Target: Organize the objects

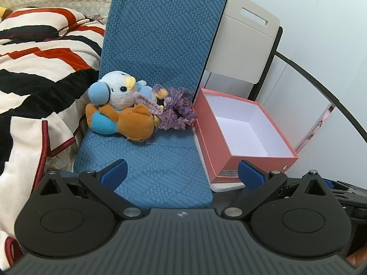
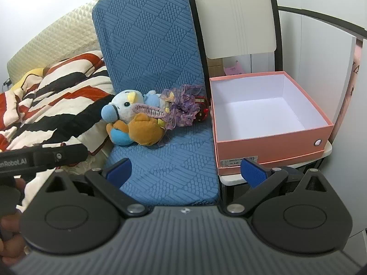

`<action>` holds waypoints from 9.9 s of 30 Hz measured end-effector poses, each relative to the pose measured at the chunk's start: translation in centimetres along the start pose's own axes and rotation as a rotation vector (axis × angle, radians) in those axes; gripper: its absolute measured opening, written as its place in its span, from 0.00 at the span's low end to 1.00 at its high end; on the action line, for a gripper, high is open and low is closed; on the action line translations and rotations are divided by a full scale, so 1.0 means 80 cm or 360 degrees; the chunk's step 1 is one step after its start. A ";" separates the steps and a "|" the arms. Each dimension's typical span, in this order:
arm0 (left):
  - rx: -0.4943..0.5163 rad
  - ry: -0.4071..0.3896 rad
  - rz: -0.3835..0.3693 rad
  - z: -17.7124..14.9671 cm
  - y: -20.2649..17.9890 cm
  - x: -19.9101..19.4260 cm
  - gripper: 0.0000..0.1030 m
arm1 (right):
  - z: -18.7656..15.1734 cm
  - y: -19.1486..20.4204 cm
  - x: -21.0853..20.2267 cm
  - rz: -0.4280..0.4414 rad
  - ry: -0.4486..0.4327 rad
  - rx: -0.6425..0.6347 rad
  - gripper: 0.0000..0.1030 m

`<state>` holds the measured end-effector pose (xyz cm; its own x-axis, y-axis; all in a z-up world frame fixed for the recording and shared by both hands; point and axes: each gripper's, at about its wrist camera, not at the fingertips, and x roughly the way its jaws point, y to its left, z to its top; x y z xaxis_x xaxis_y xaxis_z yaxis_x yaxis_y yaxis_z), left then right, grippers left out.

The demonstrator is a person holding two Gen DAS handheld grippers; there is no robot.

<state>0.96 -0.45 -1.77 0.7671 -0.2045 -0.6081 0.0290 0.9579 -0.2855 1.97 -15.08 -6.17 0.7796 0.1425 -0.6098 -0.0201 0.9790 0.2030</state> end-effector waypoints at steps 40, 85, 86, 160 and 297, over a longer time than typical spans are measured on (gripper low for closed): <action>-0.0047 0.0069 0.0090 -0.005 0.022 0.045 1.00 | -0.008 0.004 0.067 0.0100 0.0196 -0.0023 1.00; -0.0019 -0.0075 0.0328 0.078 0.146 0.324 1.00 | 0.064 0.031 0.334 0.0103 -0.0007 -0.0344 0.97; -0.0005 -0.0092 0.0345 0.079 0.147 0.327 1.00 | 0.067 0.032 0.339 0.0093 -0.0023 -0.0356 0.97; -0.0231 0.0295 -0.0059 -0.006 0.115 0.290 0.16 | -0.034 0.011 0.303 0.0134 0.0483 -0.0320 0.16; -0.0467 0.0126 0.0071 0.128 -0.056 0.235 0.60 | 0.185 -0.076 0.142 0.0336 0.0057 -0.0205 0.27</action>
<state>21.83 -6.52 -4.30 0.7108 -0.1894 -0.6774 -0.1988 0.8697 -0.4518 20.20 -21.61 -2.98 0.7270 0.3488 -0.5914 -0.2618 0.9371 0.2309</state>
